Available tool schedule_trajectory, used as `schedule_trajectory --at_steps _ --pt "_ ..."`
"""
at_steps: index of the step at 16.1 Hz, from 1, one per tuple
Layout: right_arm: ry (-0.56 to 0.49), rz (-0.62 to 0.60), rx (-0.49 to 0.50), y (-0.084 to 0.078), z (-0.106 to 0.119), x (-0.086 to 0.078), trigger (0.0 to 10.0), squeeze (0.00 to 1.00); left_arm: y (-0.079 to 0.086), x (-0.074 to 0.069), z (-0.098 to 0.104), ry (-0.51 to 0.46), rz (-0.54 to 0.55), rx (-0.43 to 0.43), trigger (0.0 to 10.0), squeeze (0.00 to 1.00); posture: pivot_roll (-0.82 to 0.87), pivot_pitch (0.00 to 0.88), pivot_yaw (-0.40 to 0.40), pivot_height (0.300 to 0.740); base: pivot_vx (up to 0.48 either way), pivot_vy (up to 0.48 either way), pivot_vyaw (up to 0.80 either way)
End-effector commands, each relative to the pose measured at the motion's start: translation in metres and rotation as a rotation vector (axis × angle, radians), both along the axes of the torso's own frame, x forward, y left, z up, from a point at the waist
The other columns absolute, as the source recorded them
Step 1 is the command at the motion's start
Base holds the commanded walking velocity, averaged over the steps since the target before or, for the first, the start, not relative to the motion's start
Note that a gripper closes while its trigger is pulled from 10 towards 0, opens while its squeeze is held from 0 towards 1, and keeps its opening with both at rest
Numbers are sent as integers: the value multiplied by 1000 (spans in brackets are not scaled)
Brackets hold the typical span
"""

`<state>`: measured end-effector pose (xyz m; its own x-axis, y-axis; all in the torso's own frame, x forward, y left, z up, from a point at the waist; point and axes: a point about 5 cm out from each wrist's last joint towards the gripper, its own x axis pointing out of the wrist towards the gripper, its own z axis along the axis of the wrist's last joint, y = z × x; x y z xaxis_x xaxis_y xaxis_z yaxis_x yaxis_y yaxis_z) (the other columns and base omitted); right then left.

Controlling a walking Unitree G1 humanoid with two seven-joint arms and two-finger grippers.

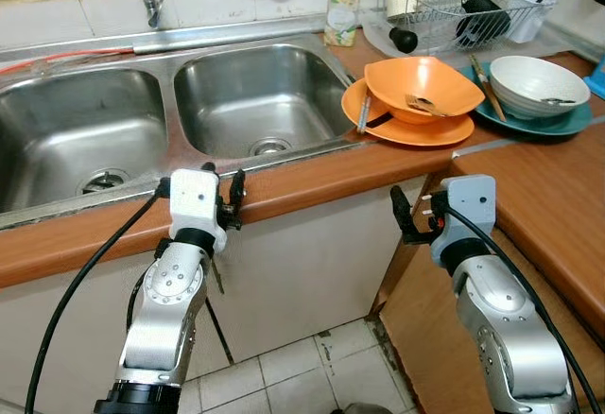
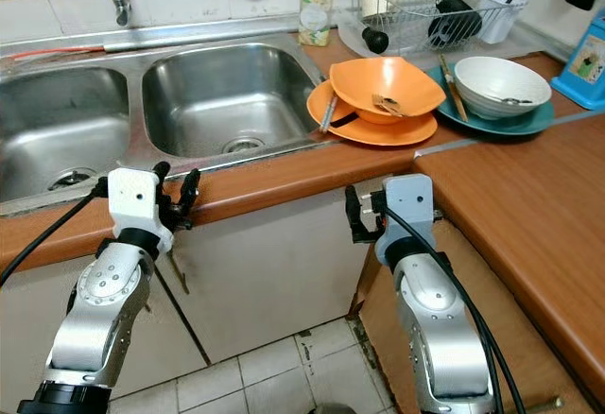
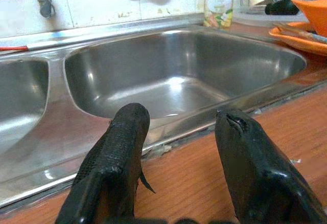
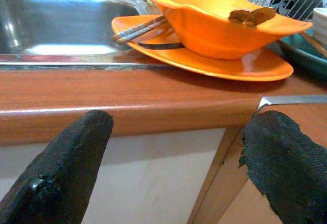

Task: Kitchen organization

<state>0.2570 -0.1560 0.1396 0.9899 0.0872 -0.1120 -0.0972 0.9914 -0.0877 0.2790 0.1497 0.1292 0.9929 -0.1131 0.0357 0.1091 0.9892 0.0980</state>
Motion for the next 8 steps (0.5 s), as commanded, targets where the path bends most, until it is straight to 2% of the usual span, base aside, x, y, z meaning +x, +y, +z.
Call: schedule_trajectory --at_steps 1,8 --pt "1 -4 -19 -1 2 1 10000 0 0 0 0 2 7 -26 10000 0 -196 0 3 740 0 0 0" --pt "2 4 -29 0 2 3 10000 0 -1 1 1 -3 1 -28 10000 0 -197 0 3 740 0 0 0"
